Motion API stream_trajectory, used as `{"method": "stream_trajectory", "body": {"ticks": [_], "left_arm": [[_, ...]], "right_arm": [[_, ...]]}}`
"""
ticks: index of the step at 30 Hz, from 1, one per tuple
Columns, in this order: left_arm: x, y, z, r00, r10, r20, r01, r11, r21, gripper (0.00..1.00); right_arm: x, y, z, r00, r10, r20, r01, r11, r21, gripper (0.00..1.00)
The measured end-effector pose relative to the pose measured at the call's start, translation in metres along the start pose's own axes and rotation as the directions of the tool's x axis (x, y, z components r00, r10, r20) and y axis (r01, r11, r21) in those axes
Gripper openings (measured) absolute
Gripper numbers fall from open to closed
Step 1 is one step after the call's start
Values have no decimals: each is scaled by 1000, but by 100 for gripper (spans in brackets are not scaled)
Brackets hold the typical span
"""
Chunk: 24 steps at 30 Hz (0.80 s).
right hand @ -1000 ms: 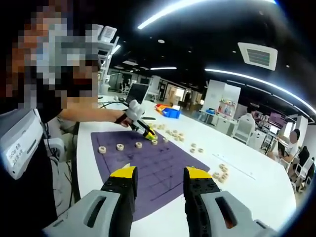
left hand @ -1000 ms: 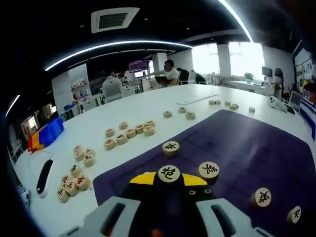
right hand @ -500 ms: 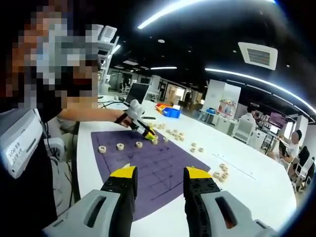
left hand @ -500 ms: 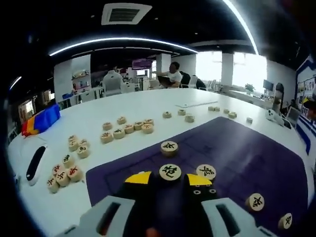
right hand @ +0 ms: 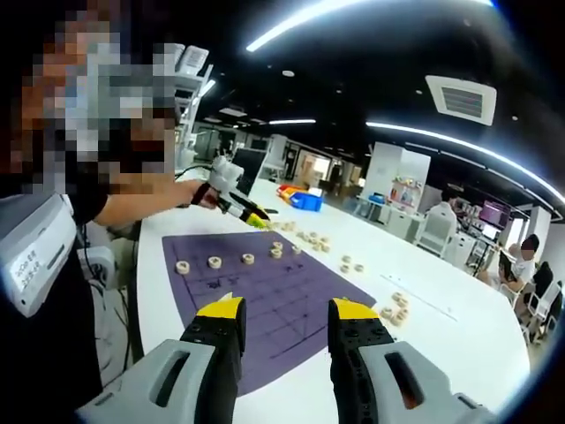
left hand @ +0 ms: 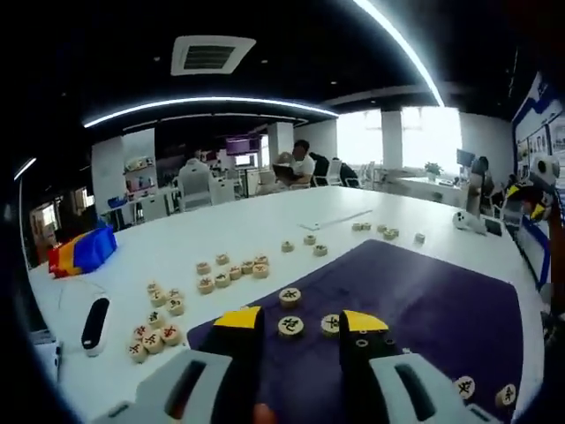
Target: Pick up the chess pieces one by one and place each piece onto its starting position on the chessboard, setting the pieces on their correct points until all the chess pieces are arranged in the starting layout
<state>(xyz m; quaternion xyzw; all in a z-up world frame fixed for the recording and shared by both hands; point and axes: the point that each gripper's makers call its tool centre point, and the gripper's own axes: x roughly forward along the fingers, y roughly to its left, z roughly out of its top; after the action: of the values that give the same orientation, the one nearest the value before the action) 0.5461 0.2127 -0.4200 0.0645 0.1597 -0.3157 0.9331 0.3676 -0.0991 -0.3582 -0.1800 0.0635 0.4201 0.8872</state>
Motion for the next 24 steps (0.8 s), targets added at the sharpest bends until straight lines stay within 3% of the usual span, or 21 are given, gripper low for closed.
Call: {"method": "stream_trajectory", "body": {"ticks": [4, 9, 12, 15, 17, 18, 24], "left_arm": [[-21, -13, -7, 1000, -15, 15, 16, 1000, -12, 35], [-35, -21, -33, 1000, -7, 14, 8, 999, -41, 35], [-49, -24, -41, 999, 3, 42, 1, 996, -86, 35], [-63, -24, -42, 997, 30, 66, -24, 996, -86, 35], [-69, -25, -42, 998, 37, 43, -34, 997, -67, 35], [-72, -27, -39, 998, 38, 44, -36, 999, -37, 35], [-83, -40, -20, 994, 7, 107, -3, 999, -43, 34]], "right_arm": [[1, 2, 0, 1000, 6, -2, -6, 1000, -1, 38], [0, 2, 1, 1000, 7, -1, -7, 1000, -4, 38], [0, 2, 0, 1000, 10, -7, -10, 1000, -6, 38], [1, 1, 1, 1000, 8, -4, -8, 1000, -4, 38], [3, 1, 0, 1000, 10, -9, -11, 1000, -8, 38], [3, 1, 0, 1000, 14, -10, -14, 1000, -5, 38], [6, 5, 1, 1000, 22, -16, -22, 1000, -17, 38]]}}
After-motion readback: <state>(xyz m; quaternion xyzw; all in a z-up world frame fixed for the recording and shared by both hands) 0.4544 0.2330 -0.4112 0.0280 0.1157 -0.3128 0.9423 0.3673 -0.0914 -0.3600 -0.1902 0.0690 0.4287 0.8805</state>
